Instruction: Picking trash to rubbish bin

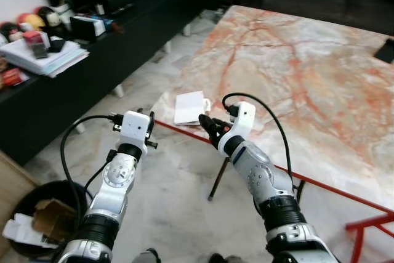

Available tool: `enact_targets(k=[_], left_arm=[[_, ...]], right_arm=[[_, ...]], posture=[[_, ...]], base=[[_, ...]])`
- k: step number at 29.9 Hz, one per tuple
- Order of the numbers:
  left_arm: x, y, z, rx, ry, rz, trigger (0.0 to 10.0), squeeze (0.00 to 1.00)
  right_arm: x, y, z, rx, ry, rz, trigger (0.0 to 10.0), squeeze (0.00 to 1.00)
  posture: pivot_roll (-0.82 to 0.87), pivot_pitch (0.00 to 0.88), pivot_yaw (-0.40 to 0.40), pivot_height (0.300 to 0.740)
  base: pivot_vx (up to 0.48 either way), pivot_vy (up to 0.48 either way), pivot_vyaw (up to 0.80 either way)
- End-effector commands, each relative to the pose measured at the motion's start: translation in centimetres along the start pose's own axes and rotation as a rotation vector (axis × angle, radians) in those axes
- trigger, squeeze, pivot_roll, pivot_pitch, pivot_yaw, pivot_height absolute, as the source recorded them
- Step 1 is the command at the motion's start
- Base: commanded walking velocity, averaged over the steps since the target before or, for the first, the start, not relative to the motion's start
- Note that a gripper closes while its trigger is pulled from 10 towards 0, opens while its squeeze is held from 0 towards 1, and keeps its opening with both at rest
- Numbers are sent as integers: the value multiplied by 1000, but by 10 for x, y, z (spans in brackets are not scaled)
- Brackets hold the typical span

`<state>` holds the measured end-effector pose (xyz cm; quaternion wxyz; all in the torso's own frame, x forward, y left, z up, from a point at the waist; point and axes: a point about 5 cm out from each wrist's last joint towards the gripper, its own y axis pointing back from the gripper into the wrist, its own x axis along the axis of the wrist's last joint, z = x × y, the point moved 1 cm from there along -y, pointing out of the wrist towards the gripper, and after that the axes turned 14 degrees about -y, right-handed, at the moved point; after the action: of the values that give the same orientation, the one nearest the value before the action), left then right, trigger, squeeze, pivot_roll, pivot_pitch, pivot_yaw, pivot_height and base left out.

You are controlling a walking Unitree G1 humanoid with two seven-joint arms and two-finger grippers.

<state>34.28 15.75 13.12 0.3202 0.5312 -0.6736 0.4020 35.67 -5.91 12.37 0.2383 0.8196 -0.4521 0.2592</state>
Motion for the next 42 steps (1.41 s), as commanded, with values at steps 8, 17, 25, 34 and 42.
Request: enact_targets(k=[8,17,25,34,42], left_arm=[[8,-5,-5,32,-11,23,10000,0],[12,-5,-5,54,-14,45,10000,0],[13,-6,-6,66,-12,53,10000,0],[14,-7,-7,71,-13,58,10000,0],[14,-7,-7,70,-11,62,10000,0]], right_arm=[[11,-2,-18,61,106,75,10000,0],[11,-1,-25,106,156,106,10000,0],[9,-1,-28,125,203,100,10000,0],[9,-1,-26,120,189,109,10000,0],[10,-1,-26,113,184,117,10000,0]], posture=[[114,168,-53,740],[113,167,-51,740],[113,164,-52,740],[115,164,-51,740],[115,166,-52,740]], base=[[245,0,0],[275,0,315],[267,0,275],[269,0,89],[267,0,0]])
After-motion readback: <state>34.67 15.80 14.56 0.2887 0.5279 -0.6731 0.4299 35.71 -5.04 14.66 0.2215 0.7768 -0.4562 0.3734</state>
